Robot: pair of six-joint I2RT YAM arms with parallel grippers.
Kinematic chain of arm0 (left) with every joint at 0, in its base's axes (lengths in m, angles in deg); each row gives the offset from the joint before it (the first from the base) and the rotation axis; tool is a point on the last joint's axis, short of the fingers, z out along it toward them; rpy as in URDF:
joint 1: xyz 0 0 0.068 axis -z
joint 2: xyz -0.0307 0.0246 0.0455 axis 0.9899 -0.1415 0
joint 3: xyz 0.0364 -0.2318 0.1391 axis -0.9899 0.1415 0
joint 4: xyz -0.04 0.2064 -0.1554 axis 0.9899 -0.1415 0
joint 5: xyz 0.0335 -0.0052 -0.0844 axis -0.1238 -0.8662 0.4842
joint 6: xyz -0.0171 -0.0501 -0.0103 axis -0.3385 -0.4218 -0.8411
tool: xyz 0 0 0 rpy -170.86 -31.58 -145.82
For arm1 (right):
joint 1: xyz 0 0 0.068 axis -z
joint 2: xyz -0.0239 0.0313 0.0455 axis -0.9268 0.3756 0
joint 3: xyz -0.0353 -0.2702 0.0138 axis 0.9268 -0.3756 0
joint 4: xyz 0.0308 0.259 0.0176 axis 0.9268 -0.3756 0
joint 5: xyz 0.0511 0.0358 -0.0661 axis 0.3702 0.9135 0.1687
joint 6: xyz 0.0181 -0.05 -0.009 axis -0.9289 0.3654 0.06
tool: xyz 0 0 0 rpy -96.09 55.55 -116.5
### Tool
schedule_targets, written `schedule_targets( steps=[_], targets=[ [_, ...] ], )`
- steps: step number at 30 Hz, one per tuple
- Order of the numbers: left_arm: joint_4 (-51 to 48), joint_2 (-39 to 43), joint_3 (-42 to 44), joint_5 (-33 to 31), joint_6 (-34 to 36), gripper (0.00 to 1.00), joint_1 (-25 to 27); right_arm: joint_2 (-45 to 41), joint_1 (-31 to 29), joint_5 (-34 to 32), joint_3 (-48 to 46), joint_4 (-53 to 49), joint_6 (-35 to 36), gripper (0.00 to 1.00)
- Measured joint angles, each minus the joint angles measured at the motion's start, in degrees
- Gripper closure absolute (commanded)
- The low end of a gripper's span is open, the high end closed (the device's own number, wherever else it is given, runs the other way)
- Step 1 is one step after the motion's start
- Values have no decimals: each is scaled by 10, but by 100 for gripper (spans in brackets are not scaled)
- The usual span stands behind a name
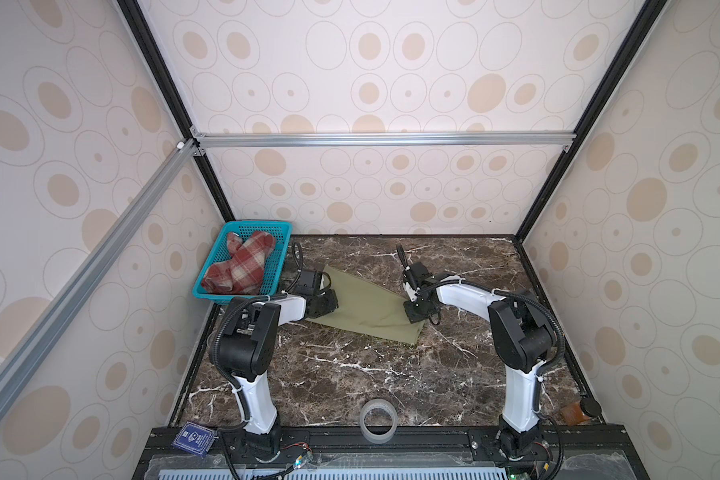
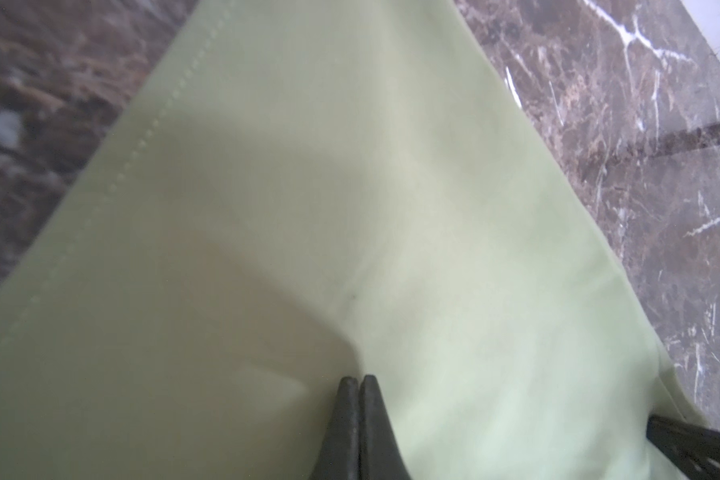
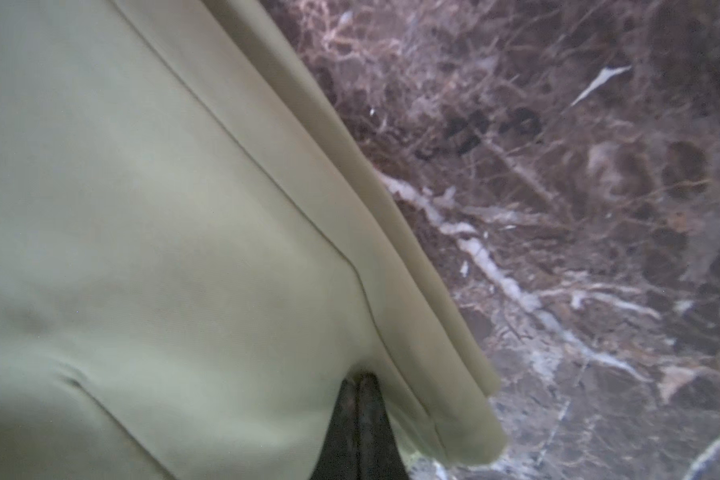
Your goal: Fold and stack the skirts
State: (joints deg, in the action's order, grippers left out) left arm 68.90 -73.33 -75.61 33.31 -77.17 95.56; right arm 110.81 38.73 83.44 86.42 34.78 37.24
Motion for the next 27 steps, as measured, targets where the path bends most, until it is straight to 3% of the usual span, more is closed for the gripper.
schedule_targets(
  steps=[9,14,19,27],
  targets=[
    [-27,38,-3,-11,6,100,2,-73,-3,16,4,-26,2,100],
    [-56,56,-8,-23,20,100,-2,-134,-37,32,-21,-30,-22,100],
    [-80,71,-8,-35,32,100,-5,-142,-69,58,-64,-26,-50,100],
    [-101,80,13,-48,42,100,-13,-142,-70,79,-97,-16,-80,100]
  ],
)
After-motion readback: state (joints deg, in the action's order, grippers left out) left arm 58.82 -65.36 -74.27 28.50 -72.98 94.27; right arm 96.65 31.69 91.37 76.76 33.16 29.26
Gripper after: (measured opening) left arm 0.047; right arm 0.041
